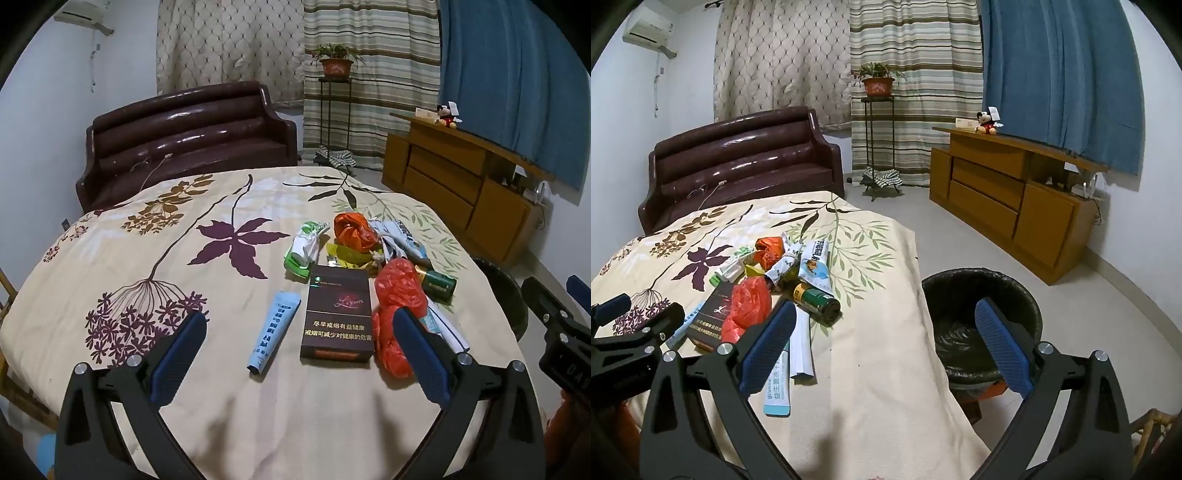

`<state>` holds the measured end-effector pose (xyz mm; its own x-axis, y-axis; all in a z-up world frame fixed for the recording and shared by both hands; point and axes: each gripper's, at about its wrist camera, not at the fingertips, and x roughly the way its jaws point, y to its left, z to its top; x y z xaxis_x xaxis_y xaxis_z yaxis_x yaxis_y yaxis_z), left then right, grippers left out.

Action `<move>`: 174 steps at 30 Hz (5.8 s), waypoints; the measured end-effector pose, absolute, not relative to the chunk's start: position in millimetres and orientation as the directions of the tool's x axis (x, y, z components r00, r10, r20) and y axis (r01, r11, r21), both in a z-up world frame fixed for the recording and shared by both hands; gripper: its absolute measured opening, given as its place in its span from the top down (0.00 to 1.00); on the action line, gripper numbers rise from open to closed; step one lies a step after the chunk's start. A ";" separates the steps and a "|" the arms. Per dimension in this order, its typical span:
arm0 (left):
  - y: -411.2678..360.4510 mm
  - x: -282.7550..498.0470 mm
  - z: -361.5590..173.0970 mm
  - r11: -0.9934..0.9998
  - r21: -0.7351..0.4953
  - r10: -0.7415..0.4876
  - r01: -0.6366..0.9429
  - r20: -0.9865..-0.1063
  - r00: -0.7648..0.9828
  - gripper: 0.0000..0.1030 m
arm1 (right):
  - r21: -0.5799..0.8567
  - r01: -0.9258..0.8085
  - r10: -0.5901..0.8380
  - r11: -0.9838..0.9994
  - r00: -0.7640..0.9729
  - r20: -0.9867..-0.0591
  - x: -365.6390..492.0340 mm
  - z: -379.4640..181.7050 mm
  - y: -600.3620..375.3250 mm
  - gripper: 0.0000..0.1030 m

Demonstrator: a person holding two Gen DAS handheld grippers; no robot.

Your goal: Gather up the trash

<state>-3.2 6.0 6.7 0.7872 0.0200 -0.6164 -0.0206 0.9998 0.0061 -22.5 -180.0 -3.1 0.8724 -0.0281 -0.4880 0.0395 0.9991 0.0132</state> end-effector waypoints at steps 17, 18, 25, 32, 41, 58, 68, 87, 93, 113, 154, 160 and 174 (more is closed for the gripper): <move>5.1 -2.8 7.7 1.000 0.007 0.022 -0.022 -0.617 0.787 0.05 | 0.016 0.039 -0.026 0.999 0.872 -0.489 -21.5 -4.3 -181.1 0.08; 5.0 -2.8 7.7 1.000 0.007 0.022 -0.022 -0.616 0.787 0.05 | 0.017 0.039 -0.026 0.999 0.872 -0.489 -21.3 -4.7 -181.3 0.08; 4.9 -2.9 7.7 1.000 0.008 0.022 -0.021 -0.616 0.787 0.05 | 0.017 0.040 -0.027 0.999 0.872 -0.489 -21.6 -4.1 -181.0 0.08; 4.9 -2.9 7.9 1.000 0.007 0.022 -0.022 -0.615 0.788 0.05 | 0.018 0.040 -0.026 0.999 0.872 -0.490 -21.3 -4.4 -181.4 0.08; 5.1 -2.6 8.1 1.000 0.007 0.021 -0.021 -0.615 0.789 0.05 | 0.018 0.039 -0.025 0.999 0.871 -0.490 -21.3 -4.4 -181.2 0.08; 5.2 -2.7 7.8 1.000 0.006 0.021 -0.022 -0.615 0.788 0.05 | 0.021 0.040 -0.024 0.999 0.871 -0.491 -20.9 -4.7 -181.4 0.08; 4.8 -2.5 8.2 1.000 0.006 0.021 -0.021 -0.616 0.788 0.05 | 0.025 0.037 -0.020 0.999 0.869 -0.494 -21.1 -4.4 -181.7 0.08; 30.4 7.1 2.1 0.997 0.033 0.071 -0.064 -0.624 0.778 0.11 | 0.057 0.030 0.005 0.998 0.840 -0.542 -22.6 -16.0 -170.0 0.31; 43.2 11.6 -10.0 0.997 0.041 0.073 -0.061 -0.667 0.741 0.34 | 0.061 -0.001 0.035 0.998 0.822 -0.568 -23.0 -25.3 -153.1 0.37; 38.3 35.3 -39.0 0.996 0.012 -0.047 0.093 -0.794 0.606 0.73 | 0.071 -0.078 0.105 0.994 0.797 -0.595 -0.1 -20.2 -138.5 0.46; 52.8 15.0 6.6 0.999 -0.025 -0.050 0.044 -0.639 0.768 0.86 | 0.082 -0.260 0.255 0.962 0.754 -0.605 5.3 -13.2 -84.4 0.74; 11.3 21.4 22.9 0.990 -0.036 -0.133 0.140 -0.597 0.791 0.86 | 0.064 -0.185 0.189 0.981 0.813 -0.551 0.7 9.9 -127.9 0.74; -118.9 68.7 18.7 0.949 -0.039 -0.271 0.313 -0.613 0.743 0.86 | 0.063 0.083 -0.040 0.995 0.863 -0.503 26.5 14.3 -271.3 0.74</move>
